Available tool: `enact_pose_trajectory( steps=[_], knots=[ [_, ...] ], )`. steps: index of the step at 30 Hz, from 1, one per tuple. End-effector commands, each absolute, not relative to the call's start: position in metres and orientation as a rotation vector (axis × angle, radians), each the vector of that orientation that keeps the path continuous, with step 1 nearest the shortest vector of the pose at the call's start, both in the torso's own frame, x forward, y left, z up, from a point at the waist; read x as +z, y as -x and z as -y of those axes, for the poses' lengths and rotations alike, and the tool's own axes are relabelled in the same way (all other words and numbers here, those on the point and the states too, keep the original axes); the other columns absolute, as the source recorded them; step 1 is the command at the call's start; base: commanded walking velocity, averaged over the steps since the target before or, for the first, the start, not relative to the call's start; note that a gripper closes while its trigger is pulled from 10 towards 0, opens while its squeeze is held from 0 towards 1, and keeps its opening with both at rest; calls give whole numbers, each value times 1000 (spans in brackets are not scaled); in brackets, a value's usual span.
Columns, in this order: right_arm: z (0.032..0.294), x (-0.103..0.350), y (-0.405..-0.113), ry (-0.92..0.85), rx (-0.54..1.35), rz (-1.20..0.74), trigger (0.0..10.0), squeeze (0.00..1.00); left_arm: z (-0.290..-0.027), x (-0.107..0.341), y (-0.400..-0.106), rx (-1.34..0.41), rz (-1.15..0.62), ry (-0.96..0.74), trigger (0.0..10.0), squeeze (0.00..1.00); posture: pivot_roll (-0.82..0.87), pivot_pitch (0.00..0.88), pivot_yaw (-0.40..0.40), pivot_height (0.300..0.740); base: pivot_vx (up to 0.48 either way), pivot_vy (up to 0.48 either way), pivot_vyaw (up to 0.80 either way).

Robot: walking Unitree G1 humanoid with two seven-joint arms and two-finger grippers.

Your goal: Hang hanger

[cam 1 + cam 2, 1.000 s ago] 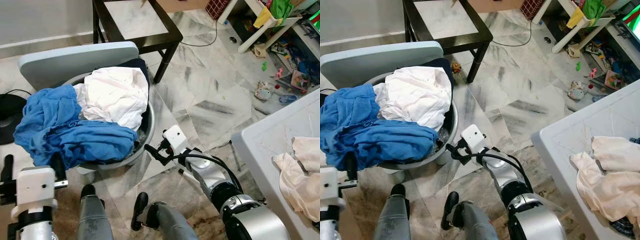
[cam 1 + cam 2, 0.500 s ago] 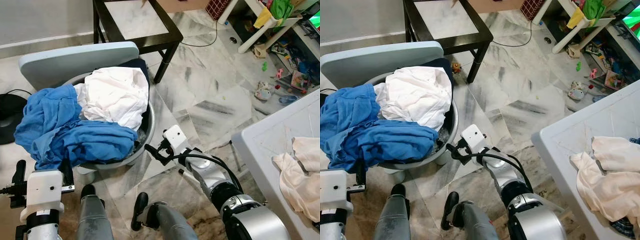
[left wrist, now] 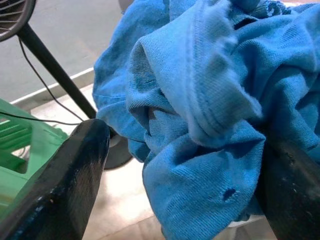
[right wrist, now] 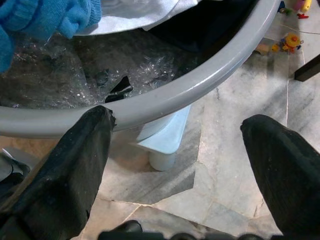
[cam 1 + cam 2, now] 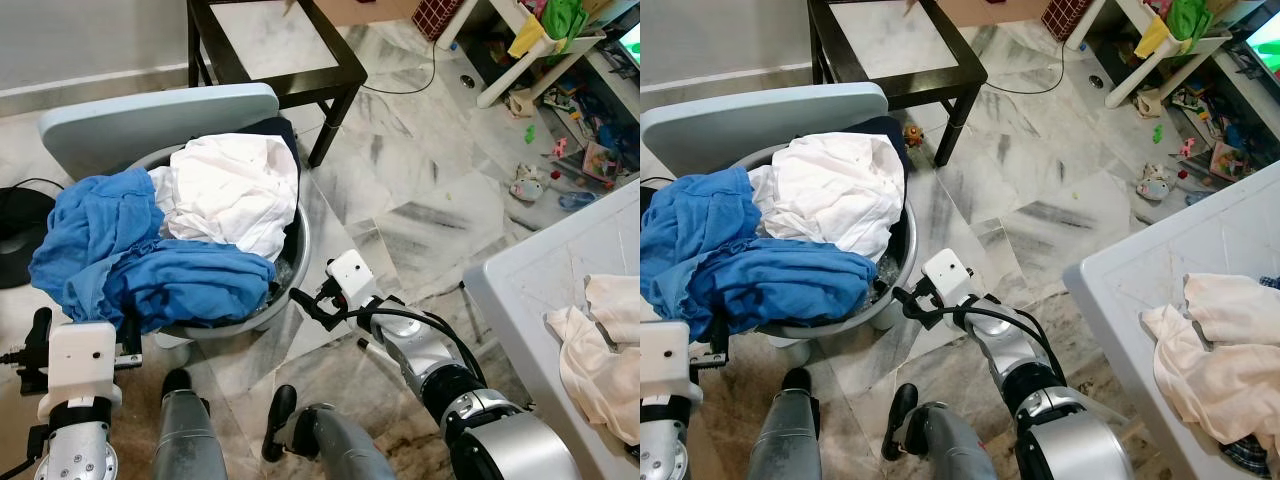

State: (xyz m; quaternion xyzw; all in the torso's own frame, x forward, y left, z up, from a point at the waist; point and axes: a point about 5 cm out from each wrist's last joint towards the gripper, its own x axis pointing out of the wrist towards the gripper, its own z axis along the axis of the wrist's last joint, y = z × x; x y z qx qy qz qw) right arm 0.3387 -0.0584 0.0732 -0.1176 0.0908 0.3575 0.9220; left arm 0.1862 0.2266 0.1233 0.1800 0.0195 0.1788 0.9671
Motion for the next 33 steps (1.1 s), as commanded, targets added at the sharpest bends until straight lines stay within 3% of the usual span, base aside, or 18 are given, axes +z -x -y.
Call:
enact_pose_trajectory(
  steps=[1,2,33],
  knots=[
    [71,56,-332,244,699,-260,10000,0,-222,118,-185,328,-61,-348,1686,0,486,401,-299,740,0,0,0],
    [72,56,-332,244,698,-260,10000,0,-220,119,-186,322,-53,-349,0,0,485,401,-297,740,0,0,0],
    [67,59,-333,242,682,-251,10000,0,-218,149,-203,318,112,-344,0,0,496,375,-275,740,0,0,0]
  ],
)
